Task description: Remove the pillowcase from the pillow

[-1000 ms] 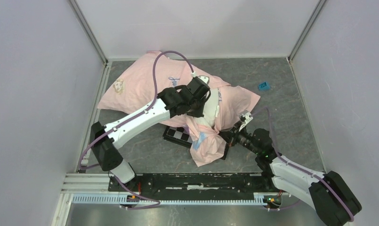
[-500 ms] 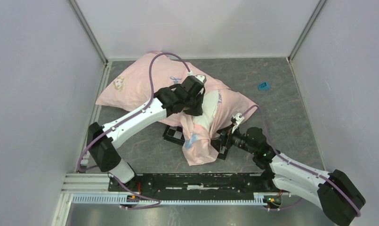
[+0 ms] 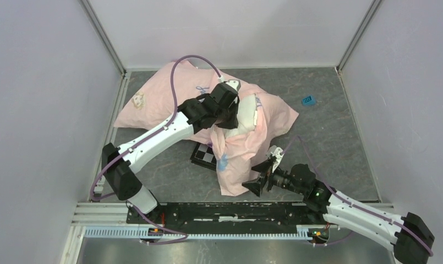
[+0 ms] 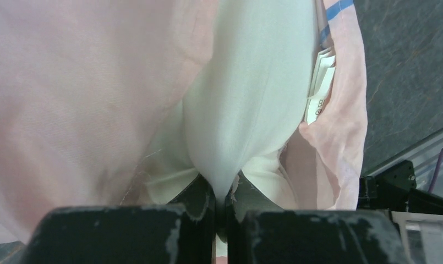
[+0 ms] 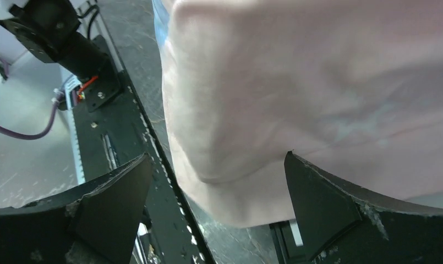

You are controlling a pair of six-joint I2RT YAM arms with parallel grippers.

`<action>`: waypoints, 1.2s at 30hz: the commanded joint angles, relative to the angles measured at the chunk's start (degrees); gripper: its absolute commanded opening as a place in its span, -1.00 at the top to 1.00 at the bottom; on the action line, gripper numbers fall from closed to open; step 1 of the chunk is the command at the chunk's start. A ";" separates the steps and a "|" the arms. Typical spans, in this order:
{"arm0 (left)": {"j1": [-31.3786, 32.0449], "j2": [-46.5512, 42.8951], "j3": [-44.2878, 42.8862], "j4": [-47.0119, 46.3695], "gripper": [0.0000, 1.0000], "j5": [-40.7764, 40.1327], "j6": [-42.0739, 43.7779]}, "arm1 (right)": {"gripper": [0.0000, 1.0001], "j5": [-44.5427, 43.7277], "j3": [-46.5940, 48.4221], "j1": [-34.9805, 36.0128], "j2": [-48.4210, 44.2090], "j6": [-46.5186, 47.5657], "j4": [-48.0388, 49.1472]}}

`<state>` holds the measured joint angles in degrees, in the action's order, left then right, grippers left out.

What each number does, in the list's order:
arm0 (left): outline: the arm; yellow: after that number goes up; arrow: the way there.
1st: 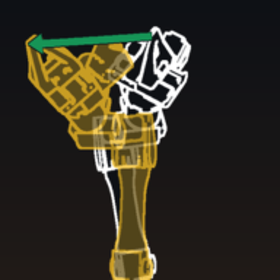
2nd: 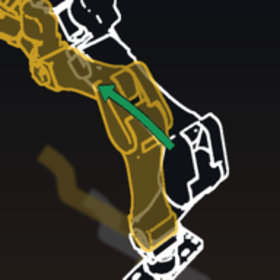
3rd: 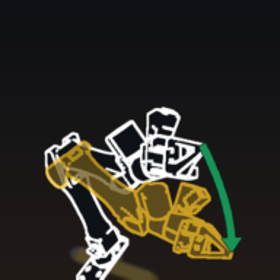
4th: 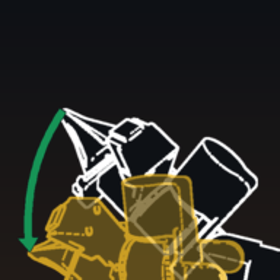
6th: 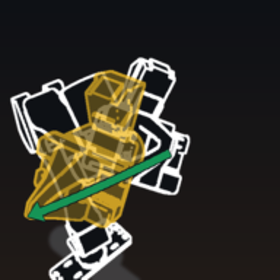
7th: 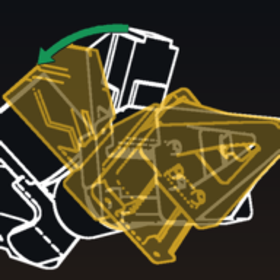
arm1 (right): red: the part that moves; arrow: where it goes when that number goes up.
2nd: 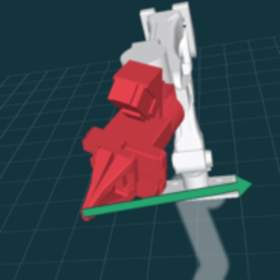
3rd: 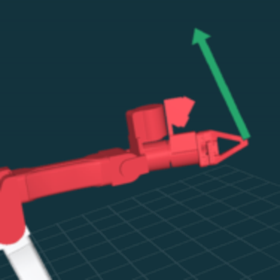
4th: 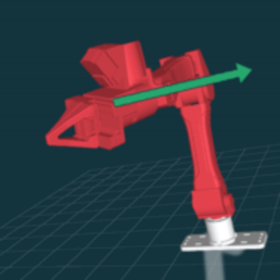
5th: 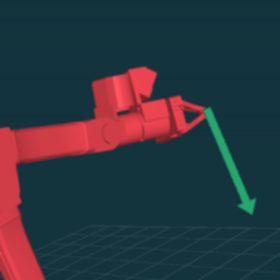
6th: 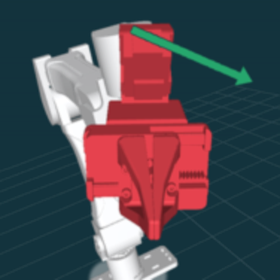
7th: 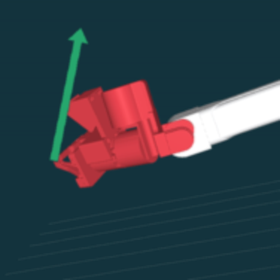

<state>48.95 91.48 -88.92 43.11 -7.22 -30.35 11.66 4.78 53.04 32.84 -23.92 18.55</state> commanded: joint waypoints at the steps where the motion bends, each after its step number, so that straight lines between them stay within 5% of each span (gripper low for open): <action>1: -0.52 -0.60 -5.76 -7.78 0.95 -2.14 -0.54 | -0.96 -4.52 -1.70 0.38 -4.35 2.08 -9.04; 7: -0.52 -1.26 -6.76 -7.80 0.95 -1.67 -1.05 | -0.96 -9.00 -0.62 0.97 3.69 3.80 -1.70; 13: -0.62 -1.02 -9.50 -6.13 0.95 -1.22 -1.06 | -0.64 -20.99 4.97 2.94 14.25 5.49 2.86; 15: -0.61 -1.35 -9.68 -5.86 0.95 -1.13 -1.12 | -0.30 -22.12 5.72 2.95 14.54 7.08 4.93; 18: -0.67 -1.71 -10.49 -4.95 0.95 -1.71 -0.79 | 0.71 -21.39 6.55 3.08 14.96 8.07 5.56; 20: -1.25 -1.74 -12.46 -3.52 0.95 -2.06 -0.39 | 0.97 -20.55 6.19 2.97 15.55 8.25 5.02; 30: -7.65 -2.88 -28.96 6.32 0.95 0.01 2.78 | 1.00 -26.82 0.87 3.04 15.73 3.99 -0.66; 36: -8.73 -6.16 -30.17 9.48 0.95 2.85 3.14 | 1.00 -32.50 3.24 1.92 20.33 1.25 -4.50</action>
<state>41.41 91.72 -114.48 60.07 -5.45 -28.88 -15.99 7.99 55.75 49.58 -20.38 23.40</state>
